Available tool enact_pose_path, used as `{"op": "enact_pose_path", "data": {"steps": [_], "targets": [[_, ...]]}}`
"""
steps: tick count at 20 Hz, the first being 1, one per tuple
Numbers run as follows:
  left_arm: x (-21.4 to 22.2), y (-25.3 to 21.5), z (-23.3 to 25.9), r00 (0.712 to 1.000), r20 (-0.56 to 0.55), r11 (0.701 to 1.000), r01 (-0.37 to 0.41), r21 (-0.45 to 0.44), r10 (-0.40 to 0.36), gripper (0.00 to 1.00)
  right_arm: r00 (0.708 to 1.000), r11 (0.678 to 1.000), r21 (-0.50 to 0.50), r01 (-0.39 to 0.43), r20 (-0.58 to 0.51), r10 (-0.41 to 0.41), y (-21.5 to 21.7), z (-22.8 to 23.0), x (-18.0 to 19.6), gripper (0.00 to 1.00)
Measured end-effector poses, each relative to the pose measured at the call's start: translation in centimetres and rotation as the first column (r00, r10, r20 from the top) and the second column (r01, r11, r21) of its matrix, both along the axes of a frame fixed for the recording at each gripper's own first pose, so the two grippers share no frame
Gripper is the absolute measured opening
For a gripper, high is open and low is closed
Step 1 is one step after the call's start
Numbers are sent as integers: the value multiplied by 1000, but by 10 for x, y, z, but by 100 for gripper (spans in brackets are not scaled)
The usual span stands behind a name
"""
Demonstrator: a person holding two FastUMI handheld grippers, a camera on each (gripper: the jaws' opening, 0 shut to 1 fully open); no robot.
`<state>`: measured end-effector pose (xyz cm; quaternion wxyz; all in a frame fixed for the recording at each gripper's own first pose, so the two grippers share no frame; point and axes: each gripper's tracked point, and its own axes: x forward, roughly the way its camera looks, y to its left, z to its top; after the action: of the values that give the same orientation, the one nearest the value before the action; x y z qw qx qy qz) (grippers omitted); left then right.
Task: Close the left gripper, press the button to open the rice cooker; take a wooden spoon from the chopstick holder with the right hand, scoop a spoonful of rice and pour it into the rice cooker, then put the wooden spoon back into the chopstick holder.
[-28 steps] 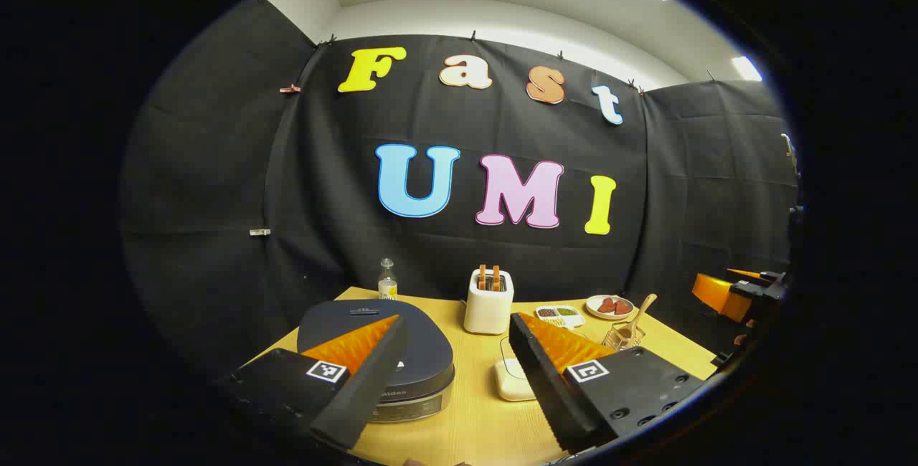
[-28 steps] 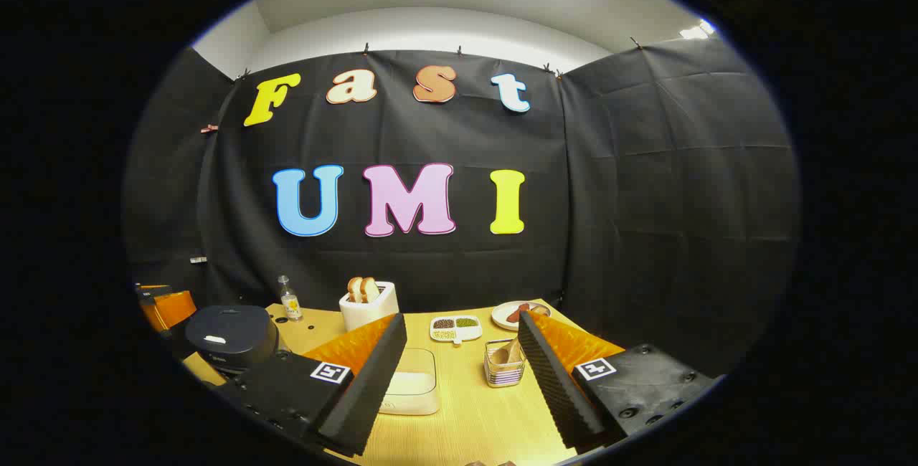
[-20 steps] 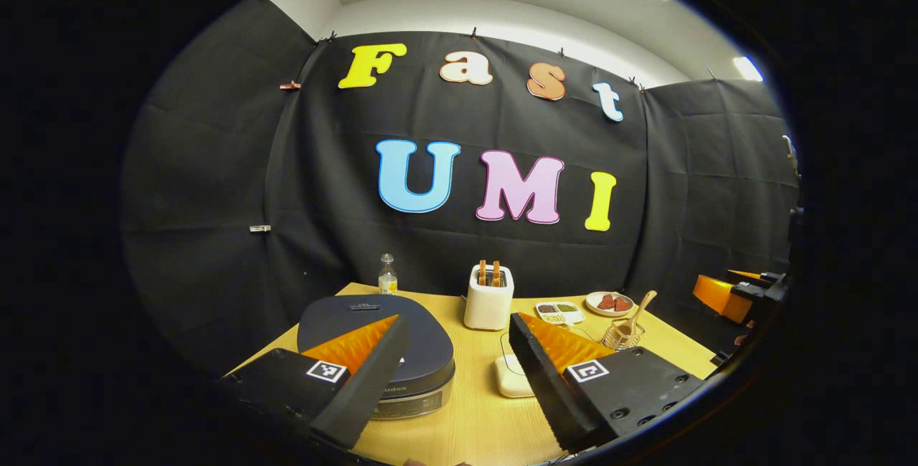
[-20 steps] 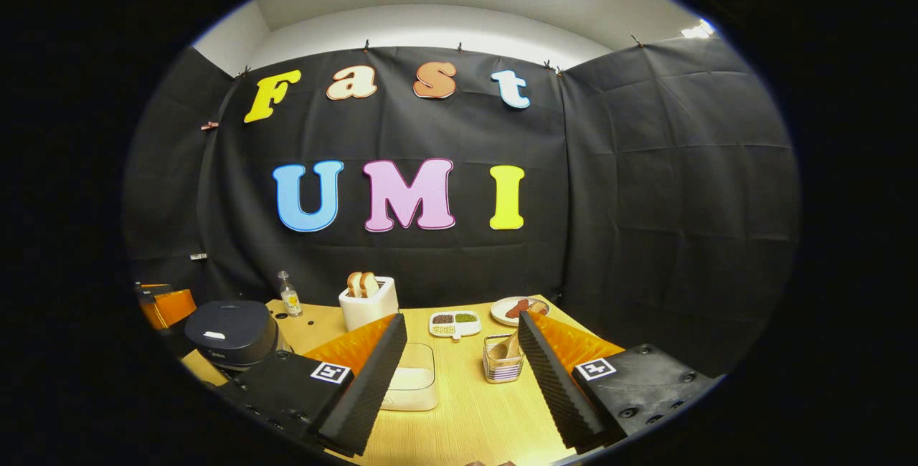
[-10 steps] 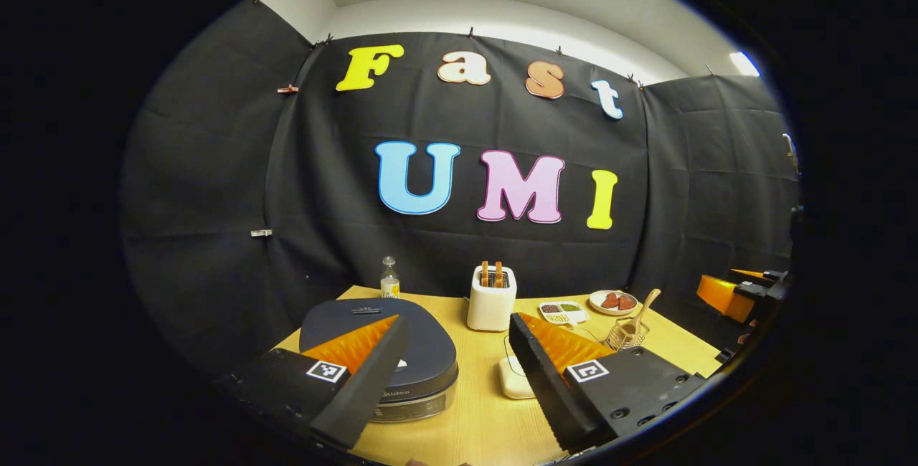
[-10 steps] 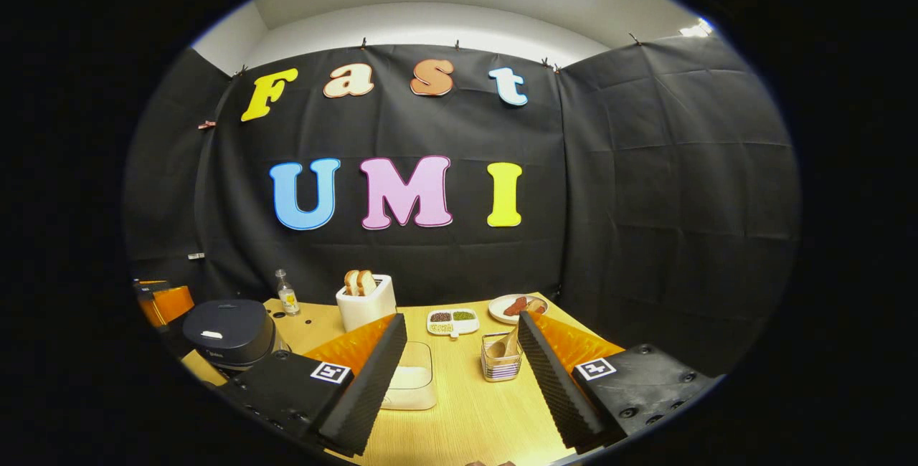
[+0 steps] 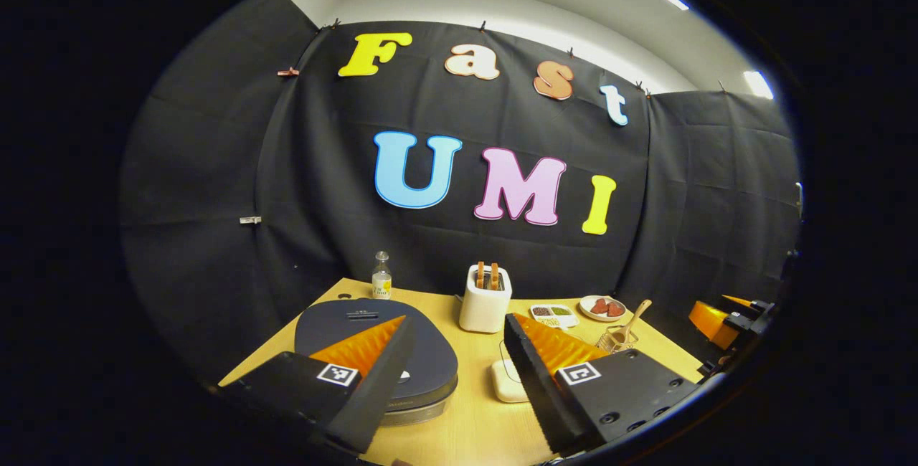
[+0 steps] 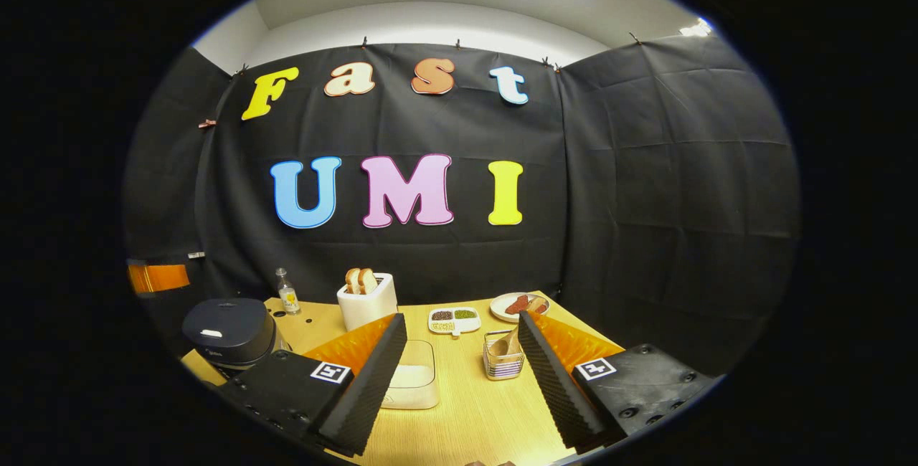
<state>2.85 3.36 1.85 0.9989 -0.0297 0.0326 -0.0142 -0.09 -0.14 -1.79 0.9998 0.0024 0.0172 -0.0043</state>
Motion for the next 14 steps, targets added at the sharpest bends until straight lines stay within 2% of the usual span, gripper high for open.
{"op": "enact_pose_path", "data": {"steps": [1,2,3,5,7,8,10,14], "targets": [[3,6,0,1000,-16,1000,3,-12,-3,82,1000,1000,2,1,-1,-1,0,0,-1,98],[7,14,0,999,-33,1000,-6,-23,5,69,1000,1000,1,3,-1,-3,0,-1,-1,98],[13,27,-2,999,-49,999,-23,-26,22,62,1000,1000,-1,4,-3,-4,-1,-1,-1,98],[21,46,-9,995,-88,998,-55,-21,53,39,1000,1000,0,8,-6,-8,-2,-2,-2,98],[26,63,-18,989,-133,997,-74,-20,71,29,1000,1000,-1,13,-9,-13,-3,-3,-4,98],[29,67,-22,985,-154,997,-77,-24,72,19,1000,1000,-4,15,-12,-15,-4,-4,-5,98],[37,78,-33,976,-201,995,-91,-39,81,7,1000,1000,-10,20,-20,-20,-7,-7,-9,98],[45,75,-70,945,-327,989,-76,-126,31,6,999,999,-26,31,-44,-32,-12,-13,-12,98]]}}
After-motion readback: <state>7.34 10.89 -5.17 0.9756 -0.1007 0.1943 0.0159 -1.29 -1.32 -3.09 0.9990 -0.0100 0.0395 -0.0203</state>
